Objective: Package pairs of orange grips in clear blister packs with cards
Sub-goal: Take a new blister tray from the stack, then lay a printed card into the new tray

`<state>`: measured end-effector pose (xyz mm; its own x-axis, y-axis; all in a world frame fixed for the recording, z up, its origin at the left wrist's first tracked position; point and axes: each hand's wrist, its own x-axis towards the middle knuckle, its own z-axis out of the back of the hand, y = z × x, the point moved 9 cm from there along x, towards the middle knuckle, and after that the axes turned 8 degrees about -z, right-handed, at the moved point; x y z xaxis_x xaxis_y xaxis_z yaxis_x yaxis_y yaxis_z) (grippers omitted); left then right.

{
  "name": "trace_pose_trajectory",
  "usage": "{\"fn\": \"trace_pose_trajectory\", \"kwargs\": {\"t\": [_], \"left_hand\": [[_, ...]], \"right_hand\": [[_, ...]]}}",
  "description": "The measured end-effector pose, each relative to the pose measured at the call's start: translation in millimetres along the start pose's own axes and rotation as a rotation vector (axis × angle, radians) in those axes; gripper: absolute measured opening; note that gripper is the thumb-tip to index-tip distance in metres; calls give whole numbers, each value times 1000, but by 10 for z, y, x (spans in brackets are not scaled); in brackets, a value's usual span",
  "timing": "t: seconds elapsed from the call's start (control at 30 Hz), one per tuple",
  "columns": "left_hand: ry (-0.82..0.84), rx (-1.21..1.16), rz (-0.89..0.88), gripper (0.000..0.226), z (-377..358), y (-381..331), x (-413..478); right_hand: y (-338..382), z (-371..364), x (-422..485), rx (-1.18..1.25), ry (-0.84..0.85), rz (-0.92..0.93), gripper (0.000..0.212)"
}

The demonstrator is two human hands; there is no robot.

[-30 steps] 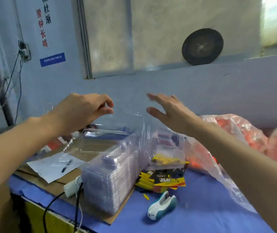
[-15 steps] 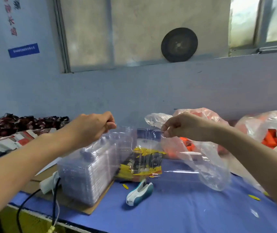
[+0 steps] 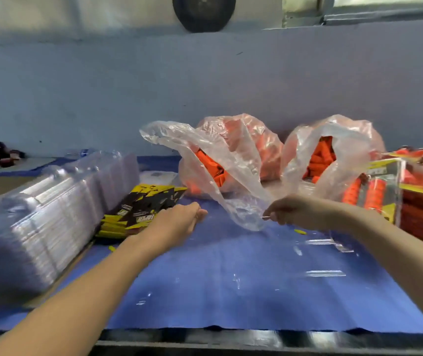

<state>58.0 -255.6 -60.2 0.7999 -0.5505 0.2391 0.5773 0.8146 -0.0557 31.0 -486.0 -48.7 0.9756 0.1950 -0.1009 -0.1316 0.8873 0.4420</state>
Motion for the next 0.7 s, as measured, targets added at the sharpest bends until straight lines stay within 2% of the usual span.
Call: {"fn": "trace_pose_trajectory", "kwargs": {"t": [0.13,0.27,0.4,0.5,0.6,0.7], "left_hand": [[-3,-59,13,27,-575,-140,270],[-11,-262,-24,30,-797,-255,418],[-225,-363,21,23,-554,13,396],[-332,-262,223,20,-389,547,224],[-297,-159,408,30,-379,1023,5],[-137,-144,457,47,-547,1229,-169]], "right_hand": [[-645,-287,128,-16,7,-109,21],[-978,-497,221,-119,-13,-168,23],[-766,-468,295,-175,-140,-116,25],[-498,-555,355,-168,-199,-90,32],[-297,-794,445,-153,-181,-105,40],[-174,-956,473,-160,-235,-119,50]]}}
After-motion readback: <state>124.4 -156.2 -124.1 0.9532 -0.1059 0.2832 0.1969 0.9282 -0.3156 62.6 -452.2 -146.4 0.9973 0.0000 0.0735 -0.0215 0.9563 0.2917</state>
